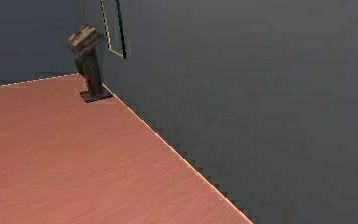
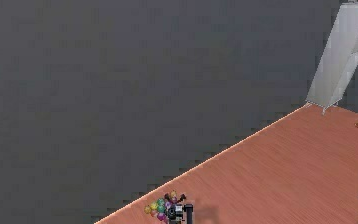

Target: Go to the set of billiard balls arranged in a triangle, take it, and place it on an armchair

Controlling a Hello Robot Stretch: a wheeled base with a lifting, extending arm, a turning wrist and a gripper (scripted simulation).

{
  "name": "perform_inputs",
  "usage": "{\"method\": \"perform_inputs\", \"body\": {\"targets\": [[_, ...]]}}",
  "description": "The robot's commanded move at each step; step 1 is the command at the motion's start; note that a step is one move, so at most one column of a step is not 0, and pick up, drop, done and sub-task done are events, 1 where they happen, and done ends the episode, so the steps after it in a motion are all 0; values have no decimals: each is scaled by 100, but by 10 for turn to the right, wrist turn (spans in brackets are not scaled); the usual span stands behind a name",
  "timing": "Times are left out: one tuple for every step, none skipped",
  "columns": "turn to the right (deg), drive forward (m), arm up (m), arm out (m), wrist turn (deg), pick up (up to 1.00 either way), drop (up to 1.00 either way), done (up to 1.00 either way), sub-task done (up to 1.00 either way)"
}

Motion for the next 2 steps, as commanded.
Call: {"method": "perform_inputs", "body": {"targets": [[0,0,-30,0,0,0,0,0,0],[0,0,0,0,0,100,0,0,0]]}}
